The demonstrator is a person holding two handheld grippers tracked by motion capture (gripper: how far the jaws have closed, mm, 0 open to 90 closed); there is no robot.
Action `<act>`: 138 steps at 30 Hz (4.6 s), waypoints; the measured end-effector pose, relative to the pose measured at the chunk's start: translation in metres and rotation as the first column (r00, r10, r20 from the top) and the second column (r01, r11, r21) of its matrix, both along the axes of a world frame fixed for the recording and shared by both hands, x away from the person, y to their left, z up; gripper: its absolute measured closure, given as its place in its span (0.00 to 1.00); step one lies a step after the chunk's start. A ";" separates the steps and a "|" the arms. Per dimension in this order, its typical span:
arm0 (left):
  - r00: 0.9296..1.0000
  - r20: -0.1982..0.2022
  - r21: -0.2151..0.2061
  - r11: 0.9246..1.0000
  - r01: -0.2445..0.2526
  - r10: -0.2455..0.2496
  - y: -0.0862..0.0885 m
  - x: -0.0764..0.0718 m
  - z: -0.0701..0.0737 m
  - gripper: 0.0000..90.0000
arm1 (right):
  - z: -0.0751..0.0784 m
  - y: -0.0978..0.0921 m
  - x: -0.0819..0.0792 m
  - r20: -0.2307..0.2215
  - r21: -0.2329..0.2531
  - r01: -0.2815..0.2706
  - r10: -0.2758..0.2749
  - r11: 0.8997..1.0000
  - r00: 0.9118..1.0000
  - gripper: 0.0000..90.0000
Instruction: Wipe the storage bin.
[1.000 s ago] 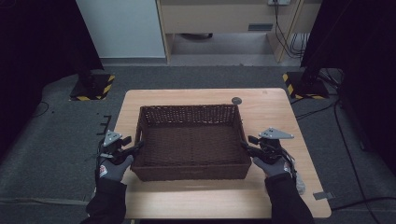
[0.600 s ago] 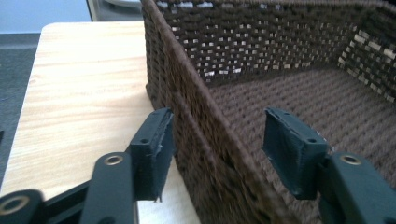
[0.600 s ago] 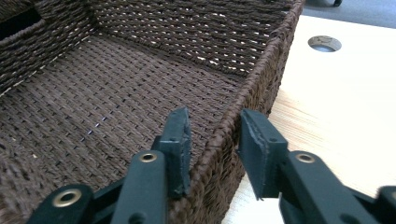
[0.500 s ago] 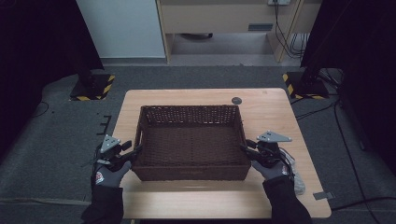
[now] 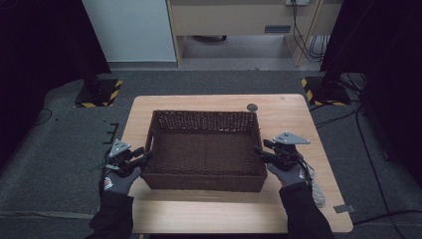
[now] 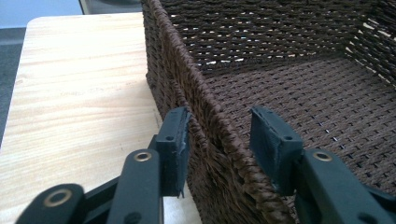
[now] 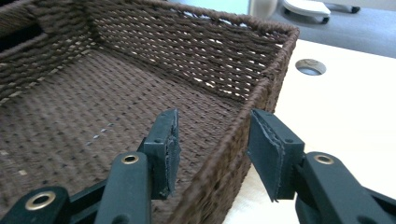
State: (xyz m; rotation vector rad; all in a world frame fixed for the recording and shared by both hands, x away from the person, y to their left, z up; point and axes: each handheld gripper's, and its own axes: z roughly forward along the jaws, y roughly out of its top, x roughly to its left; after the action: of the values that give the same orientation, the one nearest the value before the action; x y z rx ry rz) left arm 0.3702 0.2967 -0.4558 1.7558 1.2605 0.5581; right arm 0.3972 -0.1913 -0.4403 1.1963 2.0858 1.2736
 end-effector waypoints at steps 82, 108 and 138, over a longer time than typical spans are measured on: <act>0.991 0.085 -0.018 0.994 -0.103 0.104 0.011 -0.013 0.007 0.54 | -0.004 -0.004 -0.010 -0.023 -0.006 0.087 -0.087 0.996 0.996 0.61; 0.985 0.104 -0.026 0.991 -0.133 0.135 0.002 0.021 -0.001 0.61 | -0.007 -0.011 0.013 0.034 -0.074 0.112 -0.110 0.991 0.993 0.58; 0.985 0.135 -0.057 0.993 -0.104 0.111 -0.014 0.015 0.006 0.44 | -0.004 -0.010 -0.005 0.003 -0.126 0.050 -0.050 0.991 0.999 0.82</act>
State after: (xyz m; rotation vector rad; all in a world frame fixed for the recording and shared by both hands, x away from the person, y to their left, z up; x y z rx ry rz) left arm 0.3849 0.2827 -0.4500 1.5872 1.2661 0.6924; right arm 0.3925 -0.2017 -0.4441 1.1847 2.0897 1.1017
